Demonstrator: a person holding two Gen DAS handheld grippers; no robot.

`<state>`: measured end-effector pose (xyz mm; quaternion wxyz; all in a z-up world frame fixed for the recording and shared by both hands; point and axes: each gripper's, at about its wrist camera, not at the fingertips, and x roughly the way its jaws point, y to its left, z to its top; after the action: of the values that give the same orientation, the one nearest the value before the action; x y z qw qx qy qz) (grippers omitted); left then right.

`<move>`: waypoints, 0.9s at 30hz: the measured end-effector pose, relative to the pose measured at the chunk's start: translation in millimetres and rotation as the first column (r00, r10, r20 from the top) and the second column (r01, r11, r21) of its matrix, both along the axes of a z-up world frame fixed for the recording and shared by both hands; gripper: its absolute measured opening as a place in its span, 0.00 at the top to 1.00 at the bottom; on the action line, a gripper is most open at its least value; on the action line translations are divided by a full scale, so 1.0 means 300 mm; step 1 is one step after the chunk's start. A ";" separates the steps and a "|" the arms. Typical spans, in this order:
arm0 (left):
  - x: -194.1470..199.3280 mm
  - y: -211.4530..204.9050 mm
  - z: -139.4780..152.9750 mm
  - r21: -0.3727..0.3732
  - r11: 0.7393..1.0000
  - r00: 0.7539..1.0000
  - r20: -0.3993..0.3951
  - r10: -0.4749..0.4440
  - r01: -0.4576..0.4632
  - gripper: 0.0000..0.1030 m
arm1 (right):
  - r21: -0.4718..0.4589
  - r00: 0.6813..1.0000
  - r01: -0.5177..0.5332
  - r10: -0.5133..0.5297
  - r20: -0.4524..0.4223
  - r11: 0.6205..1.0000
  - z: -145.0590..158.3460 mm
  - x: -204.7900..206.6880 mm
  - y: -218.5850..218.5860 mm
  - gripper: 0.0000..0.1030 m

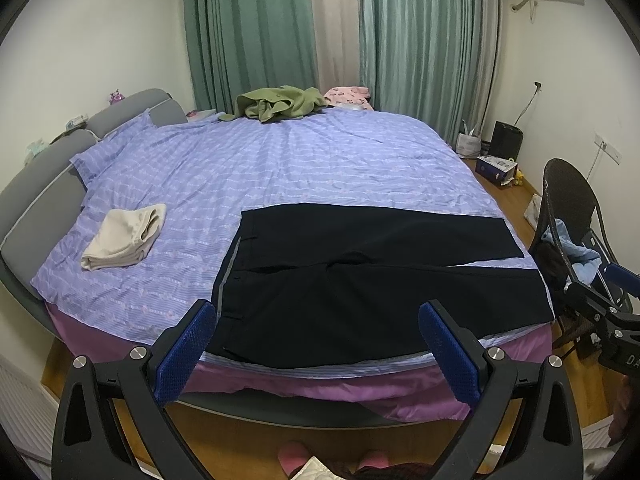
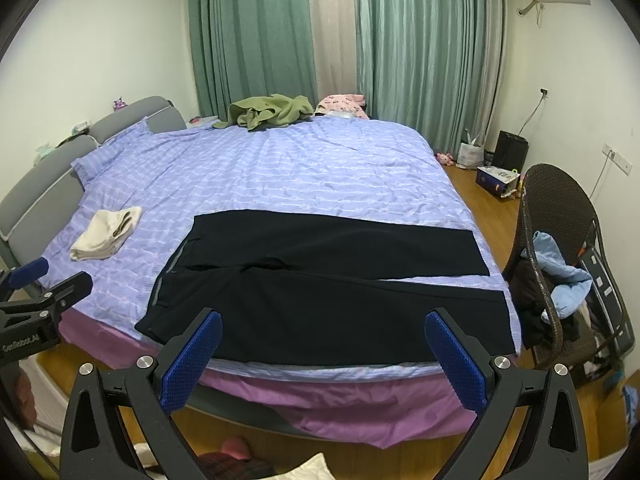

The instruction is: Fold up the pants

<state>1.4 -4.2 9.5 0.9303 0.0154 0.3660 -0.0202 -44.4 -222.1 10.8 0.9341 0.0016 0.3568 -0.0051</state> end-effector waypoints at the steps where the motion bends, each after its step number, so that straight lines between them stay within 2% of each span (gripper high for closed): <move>1: 0.000 0.000 0.000 0.001 1.000 1.000 0.000 0.001 -0.001 0.00 | 0.001 1.000 -0.001 0.001 0.000 1.000 -0.001 0.000 0.000 0.00; 27: 0.003 0.011 -0.016 0.007 1.000 1.000 -0.003 0.006 -0.006 0.00 | 0.001 1.000 0.000 0.000 0.000 1.000 0.003 0.000 -0.002 0.00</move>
<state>2.3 -1.0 4.7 0.9298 0.0177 0.3672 -0.0160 -44.3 -222.7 11.6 0.9341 0.0023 0.3570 -0.0050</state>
